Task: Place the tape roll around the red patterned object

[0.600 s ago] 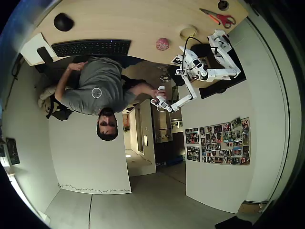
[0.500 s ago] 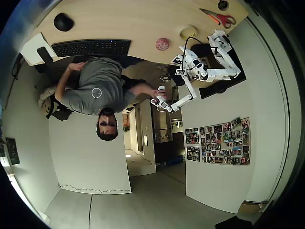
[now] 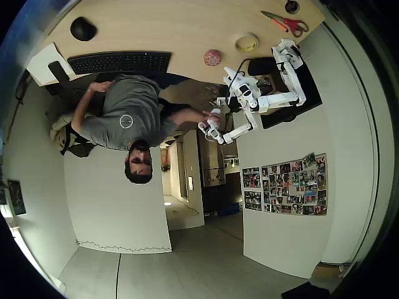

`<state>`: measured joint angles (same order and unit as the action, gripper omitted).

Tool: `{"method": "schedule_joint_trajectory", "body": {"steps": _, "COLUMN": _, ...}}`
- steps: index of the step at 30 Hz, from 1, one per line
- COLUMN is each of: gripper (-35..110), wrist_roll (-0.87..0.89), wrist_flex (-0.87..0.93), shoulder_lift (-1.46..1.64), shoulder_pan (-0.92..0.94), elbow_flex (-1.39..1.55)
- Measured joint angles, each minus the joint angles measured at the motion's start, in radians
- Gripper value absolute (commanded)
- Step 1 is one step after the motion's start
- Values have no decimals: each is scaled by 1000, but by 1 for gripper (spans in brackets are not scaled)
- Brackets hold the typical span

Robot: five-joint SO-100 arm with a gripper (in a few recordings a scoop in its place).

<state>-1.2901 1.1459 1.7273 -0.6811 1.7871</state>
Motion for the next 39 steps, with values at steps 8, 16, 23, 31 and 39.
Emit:
{"method": "schedule_joint_trajectory", "body": {"steps": 8, "gripper": 29, "wrist_roll": 158, "wrist_flex": -44, "shoulder_lift": 172, "shoulder_pan": 87, "elbow_flex": 370}}
{"method": "schedule_joint_trajectory", "body": {"steps": 16, "gripper": 27, "wrist_roll": 201, "wrist_flex": -207, "shoulder_lift": 345, "shoulder_pan": 101, "elbow_flex": 678}}
{"method": "schedule_joint_trajectory", "body": {"steps": 23, "gripper": 18, "wrist_roll": 219, "wrist_flex": -360, "shoulder_lift": 187, "shoulder_pan": 95, "elbow_flex": 712}}
{"method": "schedule_joint_trajectory", "body": {"steps": 31, "gripper": 0, "wrist_roll": 261, "wrist_flex": -419, "shoulder_lift": 83, "shoulder_pan": 80, "elbow_flex": 655}}
{"method": "schedule_joint_trajectory", "body": {"steps": 39, "gripper": 0, "wrist_roll": 222, "wrist_flex": -101, "shoulder_lift": 195, "shoulder_pan": 91, "elbow_flex": 430}}
